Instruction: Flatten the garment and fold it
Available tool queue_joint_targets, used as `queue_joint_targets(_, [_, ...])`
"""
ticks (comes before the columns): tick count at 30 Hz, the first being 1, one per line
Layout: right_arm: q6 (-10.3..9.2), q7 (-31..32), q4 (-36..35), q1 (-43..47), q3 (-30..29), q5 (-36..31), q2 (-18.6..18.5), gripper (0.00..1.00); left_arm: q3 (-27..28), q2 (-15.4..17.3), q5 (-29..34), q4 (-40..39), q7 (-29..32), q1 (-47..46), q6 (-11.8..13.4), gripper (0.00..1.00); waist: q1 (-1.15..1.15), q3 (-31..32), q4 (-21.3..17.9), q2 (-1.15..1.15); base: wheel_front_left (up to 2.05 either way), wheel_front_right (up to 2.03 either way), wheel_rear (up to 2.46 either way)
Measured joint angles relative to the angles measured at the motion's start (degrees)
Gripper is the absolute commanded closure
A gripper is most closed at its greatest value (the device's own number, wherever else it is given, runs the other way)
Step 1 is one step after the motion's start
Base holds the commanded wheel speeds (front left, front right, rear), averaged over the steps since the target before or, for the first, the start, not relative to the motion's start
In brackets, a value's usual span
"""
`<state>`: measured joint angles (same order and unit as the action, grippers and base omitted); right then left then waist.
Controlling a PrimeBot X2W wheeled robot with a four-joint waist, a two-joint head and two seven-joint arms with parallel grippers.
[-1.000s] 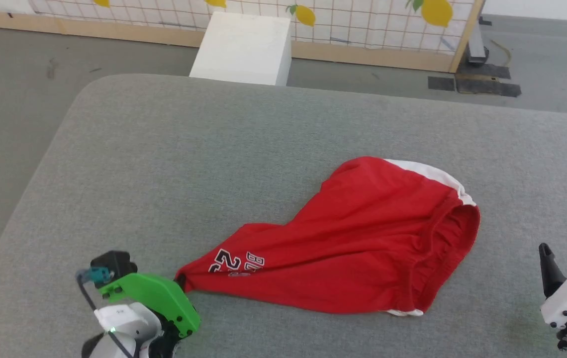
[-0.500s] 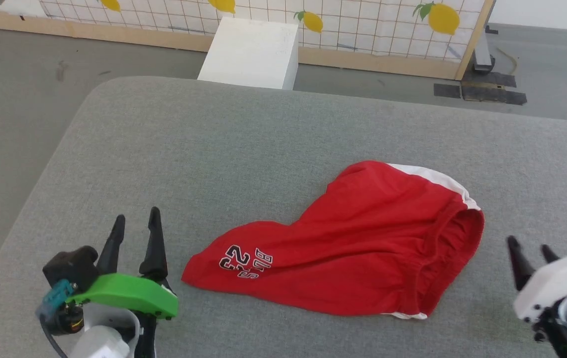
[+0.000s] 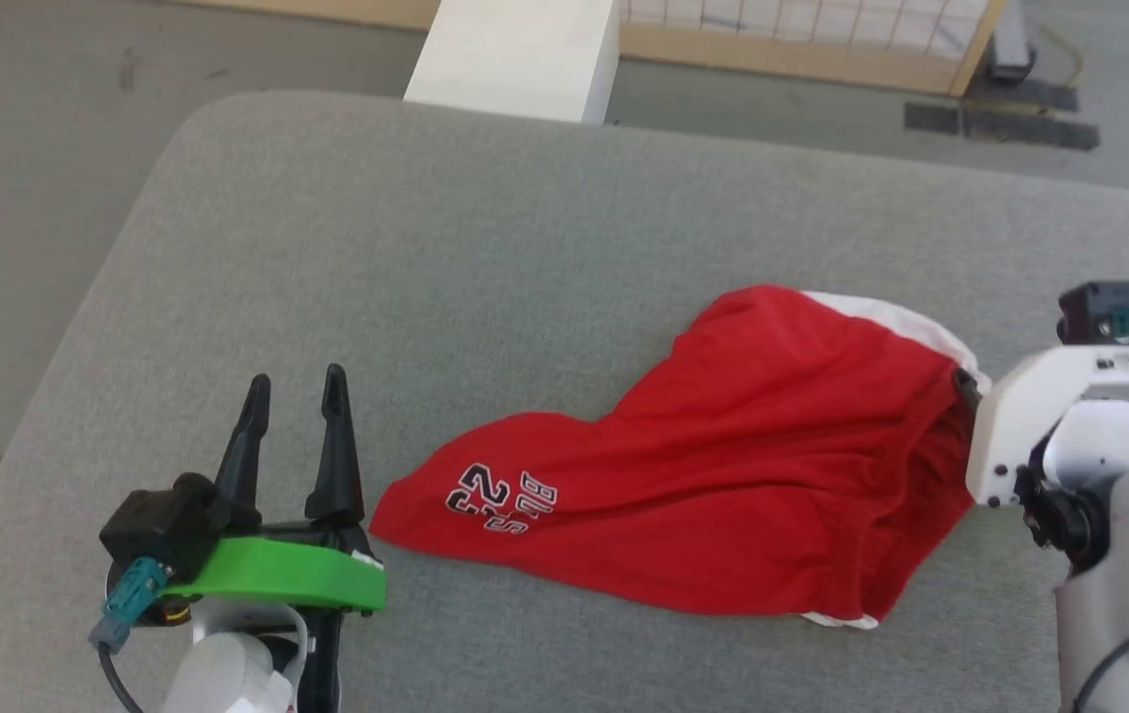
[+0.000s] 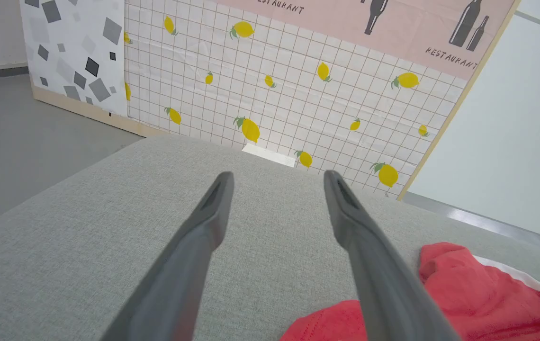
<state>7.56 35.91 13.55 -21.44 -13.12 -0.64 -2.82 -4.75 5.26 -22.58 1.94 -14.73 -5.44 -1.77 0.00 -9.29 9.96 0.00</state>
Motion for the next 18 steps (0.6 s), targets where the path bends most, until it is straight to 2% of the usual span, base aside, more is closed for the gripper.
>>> queue_joint_targets(3, [0.0,1.59,2.18,-1.72,-0.75,-3.11,0.03,0.0,1.07,-0.79,0.45,0.24,0.0,-0.2,-1.09,0.0,0.0,-1.33,0.64,0.0,0.0,0.0,0.0])
queue_joint_targets(12, [0.0,4.27,6.05,-2.77,-2.63,-5.88,0.0,0.0,2.75,-1.91,2.18,0.34,0.0,-0.96,-2.88,0.0,0.0,-4.04,2.03,0.0,0.0,0.0,0.0])
queue_joint_targets(13, [0.0,4.49,6.19,-3.08,-2.82,-5.87,-0.01,0.82,2.82,-1.93,2.18,0.36,0.0,-1.07,-3.07,0.0,0.0,-4.27,2.09,0.0,0.0,0.0,0.0])
queue_joint_targets(14, [0.0,4.34,6.1,-3.55,-2.86,-5.86,-0.07,1.0,2.82,-1.97,2.18,0.35,0.0,-1.18,-3.27,0.0,0.0,-4.51,2.16,0.0,0.0,0.0,0.0])
queue_joint_targets(18, [0.0,4.11,6.1,-5.56,-3.05,-4.66,-0.7,1.0,2.26,-2.09,1.99,0.87,0.0,-2.07,-3.71,0.0,0.0,-5.35,2.37,0.0,0.0,0.0,0.0])
